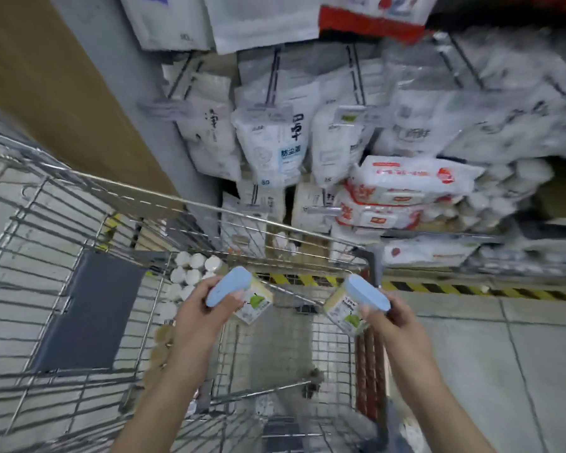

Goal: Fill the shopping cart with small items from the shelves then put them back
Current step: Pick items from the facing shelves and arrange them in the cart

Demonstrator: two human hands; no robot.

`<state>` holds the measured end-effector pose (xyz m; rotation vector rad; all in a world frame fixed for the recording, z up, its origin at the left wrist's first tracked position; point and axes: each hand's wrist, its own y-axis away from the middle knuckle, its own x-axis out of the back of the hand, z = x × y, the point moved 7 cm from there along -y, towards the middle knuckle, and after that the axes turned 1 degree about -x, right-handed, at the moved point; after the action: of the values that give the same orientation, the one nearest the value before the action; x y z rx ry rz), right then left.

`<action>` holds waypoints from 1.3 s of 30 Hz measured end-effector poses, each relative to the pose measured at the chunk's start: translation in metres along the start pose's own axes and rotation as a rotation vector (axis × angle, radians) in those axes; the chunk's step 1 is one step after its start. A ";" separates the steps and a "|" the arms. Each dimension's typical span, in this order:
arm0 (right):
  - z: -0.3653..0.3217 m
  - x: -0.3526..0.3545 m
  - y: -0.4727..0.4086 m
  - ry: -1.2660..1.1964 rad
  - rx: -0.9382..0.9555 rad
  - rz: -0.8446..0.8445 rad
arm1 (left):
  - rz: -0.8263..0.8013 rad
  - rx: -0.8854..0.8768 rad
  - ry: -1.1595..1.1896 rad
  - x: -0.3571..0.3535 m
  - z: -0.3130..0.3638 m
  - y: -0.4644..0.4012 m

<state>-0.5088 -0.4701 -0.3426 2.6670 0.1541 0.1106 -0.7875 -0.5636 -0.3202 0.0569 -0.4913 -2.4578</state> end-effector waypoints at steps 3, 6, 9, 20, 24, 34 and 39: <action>-0.036 0.054 0.025 -0.083 0.030 0.046 | -0.080 -0.006 0.091 -0.040 0.045 0.037; -0.066 0.117 0.052 -0.152 0.067 0.092 | -0.121 -0.035 0.137 -0.088 0.082 0.074; -0.090 0.191 0.082 -0.182 0.137 0.157 | -0.161 -0.071 0.161 -0.148 0.106 0.112; -0.116 0.473 0.165 -0.322 0.265 0.493 | -0.483 -0.109 0.194 -0.423 0.131 0.256; -0.108 0.549 0.194 -0.392 0.291 0.623 | -0.598 -0.083 0.176 -0.497 0.135 0.295; -0.129 0.665 0.176 -0.522 0.295 0.711 | -0.638 -0.093 0.098 -0.636 0.167 0.311; -0.155 0.729 0.122 -0.521 0.305 0.702 | -0.646 -0.108 0.138 -0.721 0.184 0.292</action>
<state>0.2078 -0.4168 -0.1117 2.8106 -0.9978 -0.4150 -0.0693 -0.2921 -0.0988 0.3924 -0.3066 -3.0756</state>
